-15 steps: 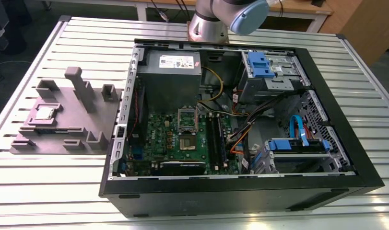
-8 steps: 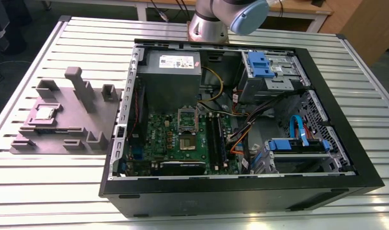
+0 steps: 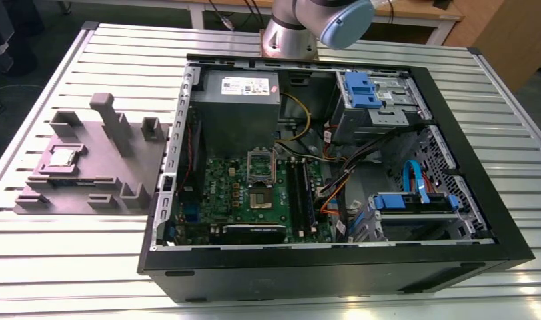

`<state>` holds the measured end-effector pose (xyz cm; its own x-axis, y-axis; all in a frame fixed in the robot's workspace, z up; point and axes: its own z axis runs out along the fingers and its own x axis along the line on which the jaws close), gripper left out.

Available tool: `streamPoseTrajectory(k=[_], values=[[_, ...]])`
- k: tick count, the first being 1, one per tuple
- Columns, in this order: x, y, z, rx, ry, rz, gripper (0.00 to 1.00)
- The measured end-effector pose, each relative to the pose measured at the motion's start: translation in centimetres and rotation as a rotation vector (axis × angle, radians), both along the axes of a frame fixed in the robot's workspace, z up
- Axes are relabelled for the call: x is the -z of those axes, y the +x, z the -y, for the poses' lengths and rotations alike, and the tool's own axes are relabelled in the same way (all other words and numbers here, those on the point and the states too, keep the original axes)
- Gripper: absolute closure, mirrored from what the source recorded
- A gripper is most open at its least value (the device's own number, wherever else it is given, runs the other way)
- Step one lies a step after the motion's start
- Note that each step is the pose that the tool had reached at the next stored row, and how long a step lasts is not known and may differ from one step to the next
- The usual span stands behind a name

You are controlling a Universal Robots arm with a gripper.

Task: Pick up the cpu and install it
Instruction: 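Pick up the cpu and move it towards the insertion slot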

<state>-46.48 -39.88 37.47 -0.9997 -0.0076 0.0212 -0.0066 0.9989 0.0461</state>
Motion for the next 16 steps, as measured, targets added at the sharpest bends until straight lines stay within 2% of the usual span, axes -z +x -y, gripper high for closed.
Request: streamPoseTrajectory(k=[16], values=[[0.59,0.0,0.05,0.0,0.0,0.0,0.35]])
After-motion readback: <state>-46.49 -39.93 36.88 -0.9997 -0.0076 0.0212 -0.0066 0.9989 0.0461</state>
